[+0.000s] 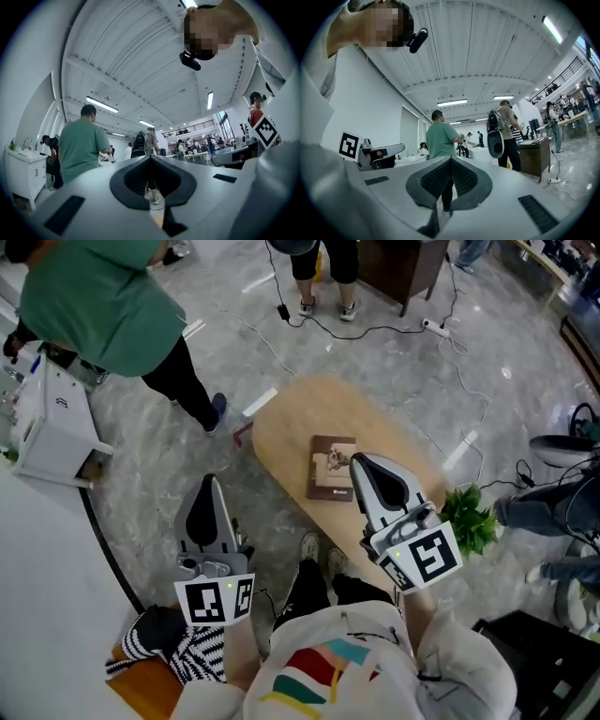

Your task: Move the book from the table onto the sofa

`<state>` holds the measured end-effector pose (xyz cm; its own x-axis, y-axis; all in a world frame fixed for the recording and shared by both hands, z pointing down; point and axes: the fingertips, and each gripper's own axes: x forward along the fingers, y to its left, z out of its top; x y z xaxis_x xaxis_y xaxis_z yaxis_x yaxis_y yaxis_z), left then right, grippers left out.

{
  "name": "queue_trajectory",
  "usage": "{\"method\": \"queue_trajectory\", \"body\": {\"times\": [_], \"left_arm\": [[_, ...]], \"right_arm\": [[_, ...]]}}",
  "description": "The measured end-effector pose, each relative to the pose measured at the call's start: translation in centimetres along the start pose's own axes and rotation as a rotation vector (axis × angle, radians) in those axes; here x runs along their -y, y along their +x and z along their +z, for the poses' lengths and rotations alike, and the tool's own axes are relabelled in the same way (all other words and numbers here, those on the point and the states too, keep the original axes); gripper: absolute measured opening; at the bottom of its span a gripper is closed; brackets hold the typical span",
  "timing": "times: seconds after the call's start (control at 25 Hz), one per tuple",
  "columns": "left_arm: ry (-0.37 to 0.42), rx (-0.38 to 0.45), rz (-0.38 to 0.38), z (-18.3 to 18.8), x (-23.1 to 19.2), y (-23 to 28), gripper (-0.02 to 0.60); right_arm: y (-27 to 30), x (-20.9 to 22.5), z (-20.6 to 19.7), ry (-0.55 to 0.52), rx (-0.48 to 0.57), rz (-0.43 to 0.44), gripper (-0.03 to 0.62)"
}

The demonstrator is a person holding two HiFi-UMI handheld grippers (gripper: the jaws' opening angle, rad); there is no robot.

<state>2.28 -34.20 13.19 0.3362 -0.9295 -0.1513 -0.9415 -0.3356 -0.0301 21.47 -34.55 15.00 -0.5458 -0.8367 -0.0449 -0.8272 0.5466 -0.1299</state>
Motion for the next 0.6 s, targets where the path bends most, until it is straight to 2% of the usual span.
{"method": "queue_trajectory", "body": {"times": [0.16, 0.28, 0.4, 0.6], "left_arm": [[-0.015, -0.066, -0.043, -5.0, -0.7, 3.2, 0.006], [-0.015, -0.097, -0.055, -9.9, -1.6, 4.8, 0.006], [-0.026, -0.127, -0.053, -17.0, -2.6, 5.2, 0.006], [-0.097, -0.236, -0.066, -30.4, -1.6, 3.5, 0.006]], "right_arm": [[2.6, 1.5, -3.7, 0.018, -0.073, -0.015, 0.008], [5.0, 2.8, -8.3, -0.006, -0.115, -0.015, 0.008], [7.1, 4.6, -15.6, -0.045, -0.16, -0.041, 0.008], [7.8, 7.3, -30.3, -0.025, -0.331, -0.07, 0.008]]}}
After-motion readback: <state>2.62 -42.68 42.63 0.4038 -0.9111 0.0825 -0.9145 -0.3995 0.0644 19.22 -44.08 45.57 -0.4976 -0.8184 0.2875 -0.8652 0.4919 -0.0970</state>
